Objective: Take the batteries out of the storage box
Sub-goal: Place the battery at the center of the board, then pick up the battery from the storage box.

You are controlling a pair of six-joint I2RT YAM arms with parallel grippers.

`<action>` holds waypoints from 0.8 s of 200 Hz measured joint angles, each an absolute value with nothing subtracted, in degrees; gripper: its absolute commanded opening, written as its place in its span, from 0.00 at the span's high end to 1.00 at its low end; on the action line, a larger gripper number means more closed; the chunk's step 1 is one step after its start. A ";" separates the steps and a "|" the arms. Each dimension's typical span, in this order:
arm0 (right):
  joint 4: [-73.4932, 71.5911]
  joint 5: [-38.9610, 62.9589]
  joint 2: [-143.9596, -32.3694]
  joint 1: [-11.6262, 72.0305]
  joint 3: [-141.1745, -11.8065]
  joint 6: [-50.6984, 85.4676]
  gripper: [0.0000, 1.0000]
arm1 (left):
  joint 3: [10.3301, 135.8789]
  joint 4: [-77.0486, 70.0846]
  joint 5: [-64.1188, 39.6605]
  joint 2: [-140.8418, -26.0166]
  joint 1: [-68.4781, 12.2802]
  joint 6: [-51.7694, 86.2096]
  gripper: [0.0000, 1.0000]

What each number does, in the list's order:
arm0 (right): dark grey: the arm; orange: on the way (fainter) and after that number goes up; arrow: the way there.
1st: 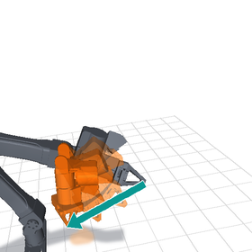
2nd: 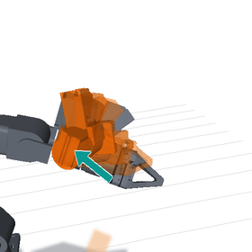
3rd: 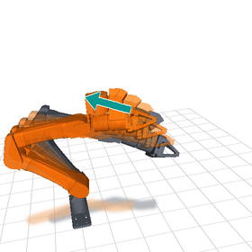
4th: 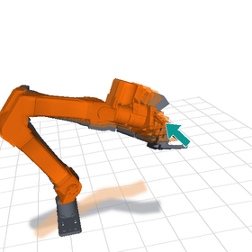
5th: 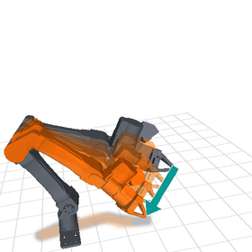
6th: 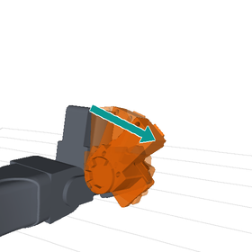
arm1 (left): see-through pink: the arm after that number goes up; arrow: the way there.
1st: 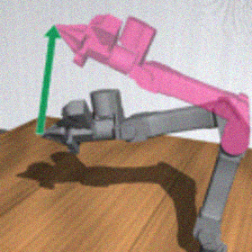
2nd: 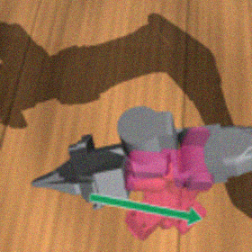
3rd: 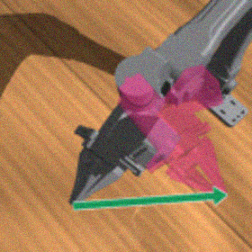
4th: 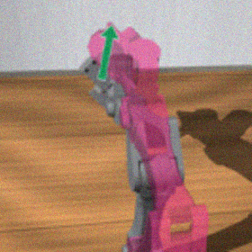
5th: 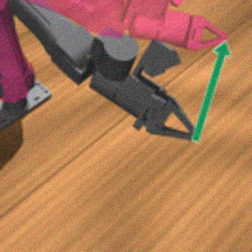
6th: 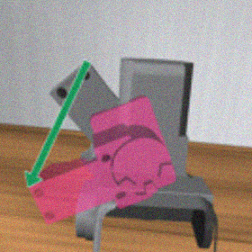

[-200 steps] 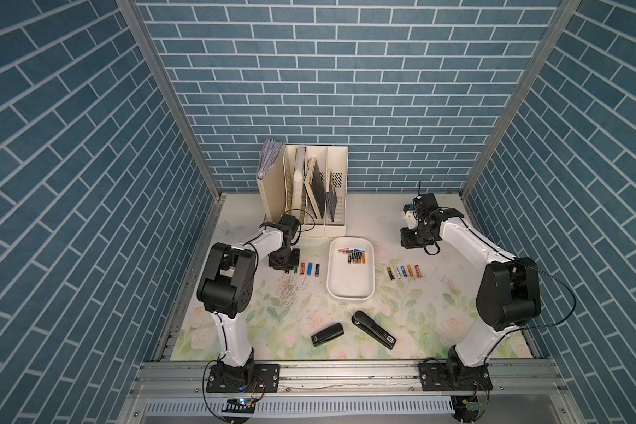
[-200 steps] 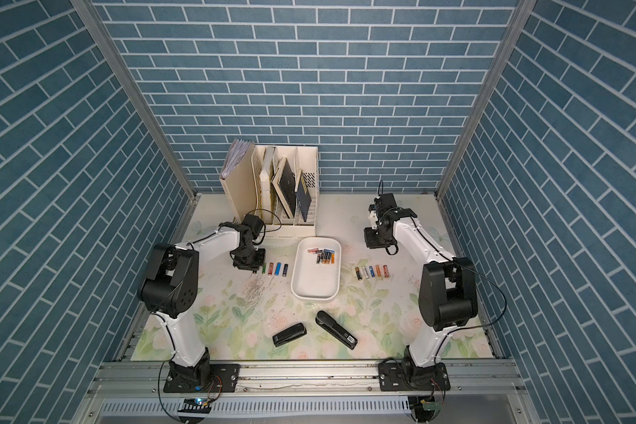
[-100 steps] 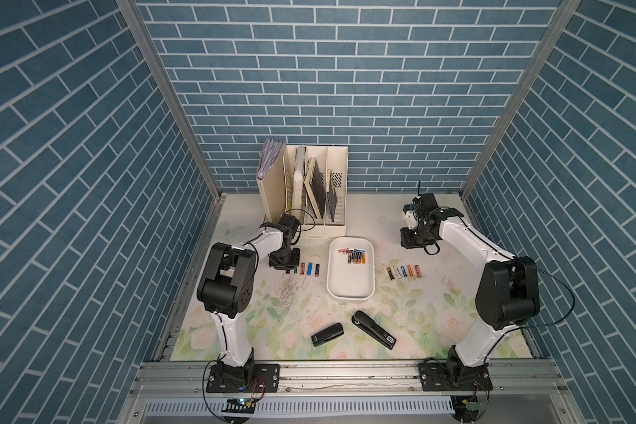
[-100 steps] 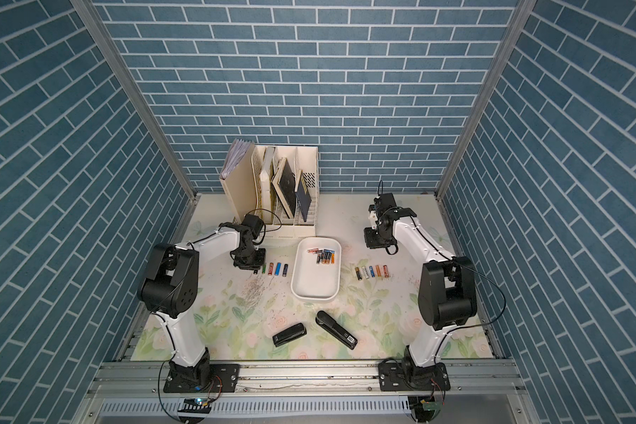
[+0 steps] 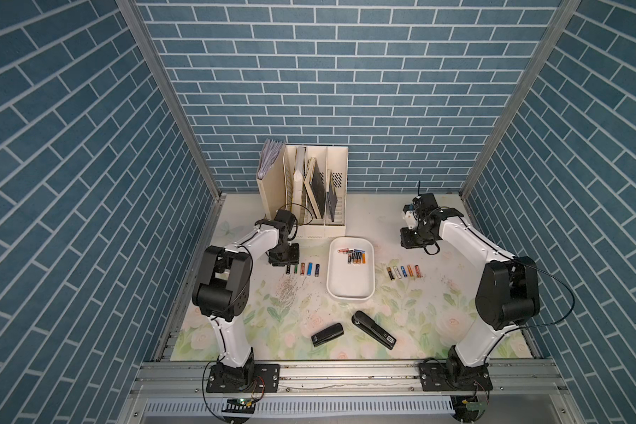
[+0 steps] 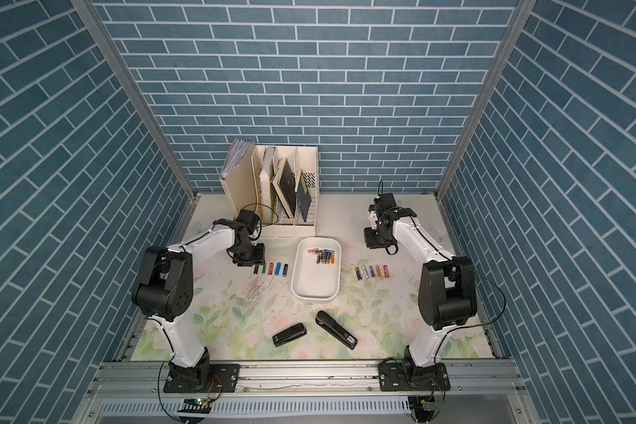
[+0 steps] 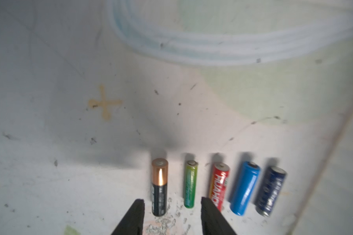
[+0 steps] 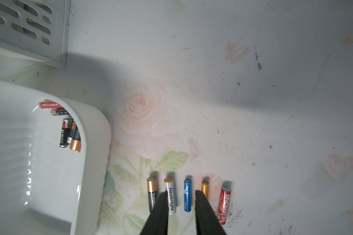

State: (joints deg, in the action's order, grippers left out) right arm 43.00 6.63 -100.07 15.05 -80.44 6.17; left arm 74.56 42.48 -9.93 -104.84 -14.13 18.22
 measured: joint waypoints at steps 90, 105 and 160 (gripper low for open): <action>39.35 8.54 -98.35 17.47 -73.84 8.38 0.73 | 75.96 39.18 -33.08 -96.36 -12.10 20.25 0.33; 38.98 10.22 -98.35 18.35 -73.93 8.82 0.73 | 76.05 39.11 -33.76 -96.18 -11.97 20.69 0.33; 38.94 14.87 -98.45 22.98 -79.70 11.55 0.73 | 75.31 38.04 -33.85 -95.74 -11.90 22.17 0.33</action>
